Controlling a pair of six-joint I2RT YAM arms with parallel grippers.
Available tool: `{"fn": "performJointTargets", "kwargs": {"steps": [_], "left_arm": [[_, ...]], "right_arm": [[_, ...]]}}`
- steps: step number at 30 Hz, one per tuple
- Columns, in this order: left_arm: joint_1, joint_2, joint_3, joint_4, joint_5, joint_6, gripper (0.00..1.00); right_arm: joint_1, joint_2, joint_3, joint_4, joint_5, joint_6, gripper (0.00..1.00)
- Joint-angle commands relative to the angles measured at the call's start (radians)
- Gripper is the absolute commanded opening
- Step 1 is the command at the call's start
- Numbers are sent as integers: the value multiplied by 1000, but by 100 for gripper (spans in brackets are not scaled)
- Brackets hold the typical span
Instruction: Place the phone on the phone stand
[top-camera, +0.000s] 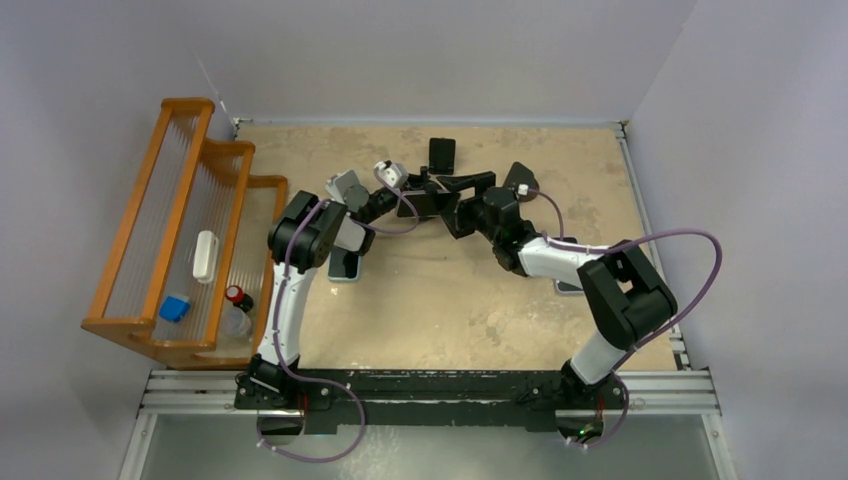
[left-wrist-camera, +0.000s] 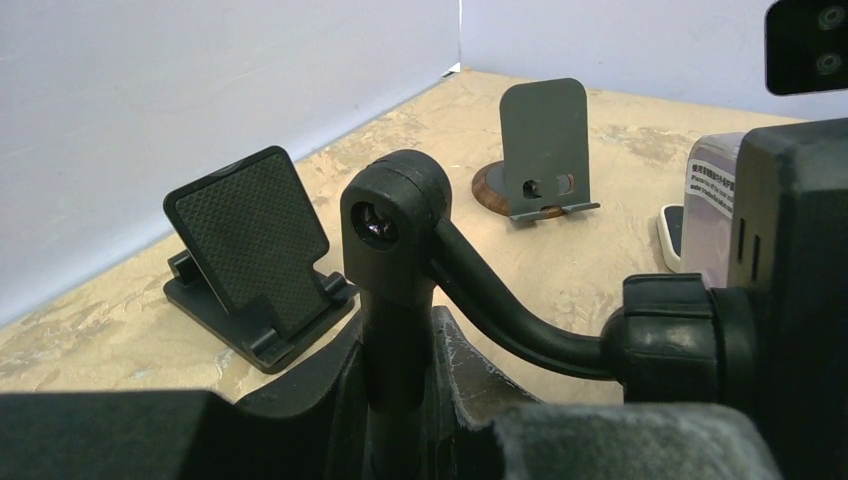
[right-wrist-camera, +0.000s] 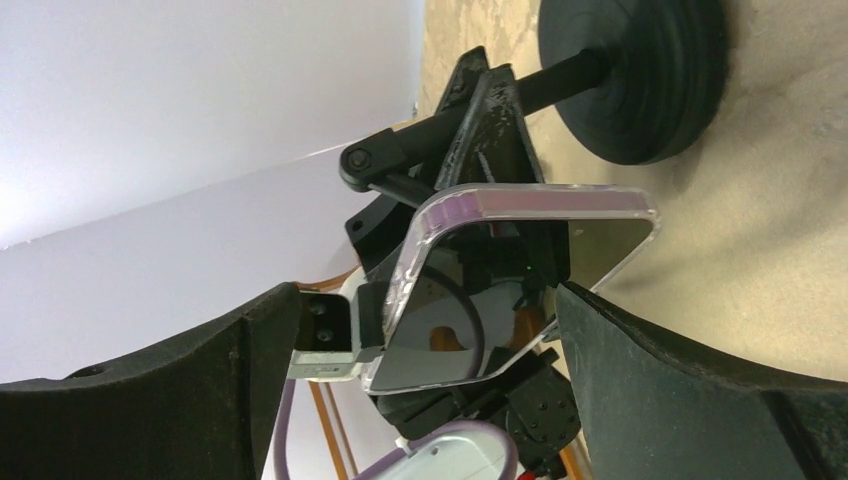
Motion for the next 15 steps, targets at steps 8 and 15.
{"fn": "performJointTargets", "kwargs": {"steps": [8,15], "left_arm": [[-10,5,21,141,28,-5,0],[-10,7,19,139,28,-5,0]], "right_arm": [[0,-33,-16,-78,14,10,99],[0,-4,-59,-35,10,69,99]]}}
